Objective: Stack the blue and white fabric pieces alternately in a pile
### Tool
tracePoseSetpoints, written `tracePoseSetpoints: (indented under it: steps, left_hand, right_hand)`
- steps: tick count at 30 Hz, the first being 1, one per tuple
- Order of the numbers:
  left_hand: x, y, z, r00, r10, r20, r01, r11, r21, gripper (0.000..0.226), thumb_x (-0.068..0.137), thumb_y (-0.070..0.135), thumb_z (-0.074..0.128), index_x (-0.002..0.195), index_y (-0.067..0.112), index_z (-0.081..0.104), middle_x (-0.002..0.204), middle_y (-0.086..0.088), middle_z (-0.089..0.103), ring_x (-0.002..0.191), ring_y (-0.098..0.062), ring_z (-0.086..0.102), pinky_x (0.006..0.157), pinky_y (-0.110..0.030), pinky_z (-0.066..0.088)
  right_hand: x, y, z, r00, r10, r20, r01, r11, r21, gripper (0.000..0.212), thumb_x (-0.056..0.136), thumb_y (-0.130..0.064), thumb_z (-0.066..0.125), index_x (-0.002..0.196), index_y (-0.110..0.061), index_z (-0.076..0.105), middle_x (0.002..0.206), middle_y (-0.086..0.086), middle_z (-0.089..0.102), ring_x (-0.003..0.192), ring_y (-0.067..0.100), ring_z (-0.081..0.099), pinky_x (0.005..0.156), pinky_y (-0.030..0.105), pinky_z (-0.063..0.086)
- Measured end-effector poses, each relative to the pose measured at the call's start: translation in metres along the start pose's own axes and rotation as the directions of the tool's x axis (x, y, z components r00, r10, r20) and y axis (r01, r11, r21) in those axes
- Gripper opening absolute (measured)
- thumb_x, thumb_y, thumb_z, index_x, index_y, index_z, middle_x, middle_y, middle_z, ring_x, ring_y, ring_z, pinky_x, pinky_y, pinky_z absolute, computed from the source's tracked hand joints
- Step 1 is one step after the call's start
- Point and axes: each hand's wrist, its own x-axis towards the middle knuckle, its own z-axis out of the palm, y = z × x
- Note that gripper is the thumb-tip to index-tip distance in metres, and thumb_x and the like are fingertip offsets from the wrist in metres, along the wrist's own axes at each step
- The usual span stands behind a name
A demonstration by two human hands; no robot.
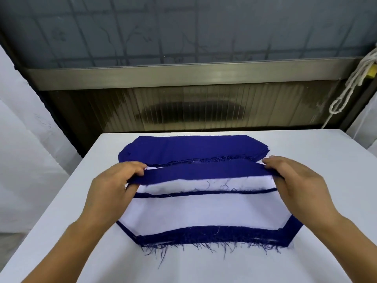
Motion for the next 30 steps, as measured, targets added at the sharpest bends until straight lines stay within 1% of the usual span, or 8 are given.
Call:
tracePoseSetpoints:
  steps: [2, 4, 8, 11, 14, 17, 26, 30]
  left_hand:
    - [-0.024, 0.0, 0.008, 0.997, 0.063, 0.051, -0.064, 0.998, 0.004, 0.052, 0.05, -0.017, 0.081, 0.088, 0.015, 0.065, 0.114, 0.005, 0.069, 0.102, -0.011, 0.06, 0.083, -0.018, 0.044]
    - [-0.05, 0.0, 0.02, 0.977, 0.1, 0.189, -0.106, 0.994, 0.02, 0.058, 0.038, -0.015, 0.086, 0.084, 0.014, 0.066, 0.118, 0.005, 0.066, 0.106, -0.015, 0.064, 0.087, -0.023, 0.044]
    - [-0.08, -0.004, 0.035, 0.939, 0.074, 0.335, -0.074, 0.997, -0.014, 0.06, 0.038, -0.012, 0.09, 0.086, 0.015, 0.068, 0.119, 0.006, 0.067, 0.11, -0.009, 0.06, 0.09, -0.017, 0.043]
    - [-0.081, -0.005, 0.035, 0.929, 0.037, 0.367, -0.045, 0.999, 0.013, 0.055, 0.046, -0.011, 0.088, 0.092, 0.013, 0.071, 0.12, 0.005, 0.067, 0.113, -0.009, 0.058, 0.102, -0.008, 0.028]
    - [-0.076, 0.001, 0.032, 0.93, 0.161, 0.329, -0.188, 0.981, 0.051, 0.02, 0.092, 0.016, 0.06, 0.104, 0.012, 0.075, 0.122, 0.003, 0.066, 0.111, -0.015, 0.064, 0.108, -0.01, 0.021]
    - [-0.076, 0.0, 0.032, 0.911, 0.175, 0.372, -0.22, 0.972, 0.081, 0.066, 0.106, 0.032, 0.011, 0.112, 0.011, 0.073, 0.125, 0.001, 0.065, 0.113, -0.016, 0.062, 0.111, -0.016, 0.02]
    - [-0.081, -0.008, 0.035, 0.897, 0.141, 0.419, -0.157, 0.988, 0.002, 0.067, 0.105, 0.039, 0.008, 0.123, 0.013, 0.067, 0.135, 0.005, 0.056, 0.127, -0.007, 0.047, 0.114, -0.015, 0.018]
    - [-0.083, -0.009, 0.036, 0.912, 0.131, 0.389, -0.114, 0.991, -0.068, 0.059, 0.103, 0.05, 0.021, 0.128, 0.017, 0.062, 0.14, 0.01, 0.051, 0.132, -0.003, 0.042, 0.114, -0.015, 0.021]
  right_hand:
    - [-0.025, 0.002, 0.005, 0.992, -0.124, -0.028, 0.123, 0.992, -0.03, 0.034, 0.089, -0.004, 0.044, 0.109, -0.003, 0.072, 0.116, 0.005, 0.07, 0.11, 0.025, 0.065, 0.091, 0.033, 0.05]
    - [-0.052, 0.007, 0.014, 0.972, -0.208, 0.106, 0.214, 0.976, -0.048, 0.045, 0.098, -0.011, 0.029, 0.112, -0.004, 0.072, 0.121, 0.006, 0.067, 0.116, 0.029, 0.062, 0.096, 0.036, 0.043]
    - [-0.084, 0.012, 0.022, 0.93, -0.186, 0.318, 0.213, 0.976, -0.051, 0.067, 0.104, -0.021, 0.005, 0.117, -0.006, 0.07, 0.126, 0.004, 0.064, 0.118, 0.028, 0.06, 0.106, 0.034, 0.032]
    - [-0.087, 0.011, 0.022, 0.937, -0.142, 0.318, 0.16, 0.987, -0.031, 0.052, 0.1, -0.015, 0.021, 0.119, -0.005, 0.068, 0.128, 0.005, 0.063, 0.12, 0.027, 0.059, 0.107, 0.033, 0.03]
    - [-0.088, 0.007, 0.025, 0.945, -0.129, 0.301, 0.144, 0.989, -0.026, 0.049, 0.082, -0.005, 0.036, 0.117, -0.005, 0.069, 0.126, 0.005, 0.064, 0.117, 0.028, 0.061, 0.108, 0.031, 0.028]
    - [-0.09, 0.003, 0.024, 0.946, -0.117, 0.302, 0.129, 0.991, -0.022, 0.051, 0.079, -0.004, 0.034, 0.115, -0.004, 0.07, 0.125, 0.006, 0.065, 0.114, 0.028, 0.063, 0.108, 0.029, 0.027]
    - [-0.091, 0.001, 0.024, 0.959, -0.107, 0.262, 0.116, 0.993, -0.018, 0.047, 0.082, -0.006, 0.035, 0.113, -0.002, 0.071, 0.122, 0.008, 0.066, 0.111, 0.031, 0.064, 0.107, 0.031, 0.028]
    - [-0.095, 0.003, 0.027, 0.962, -0.106, 0.25, 0.109, 0.994, 0.001, 0.046, 0.083, -0.008, 0.036, 0.113, -0.002, 0.071, 0.123, 0.008, 0.066, 0.113, 0.029, 0.064, 0.105, 0.031, 0.031]
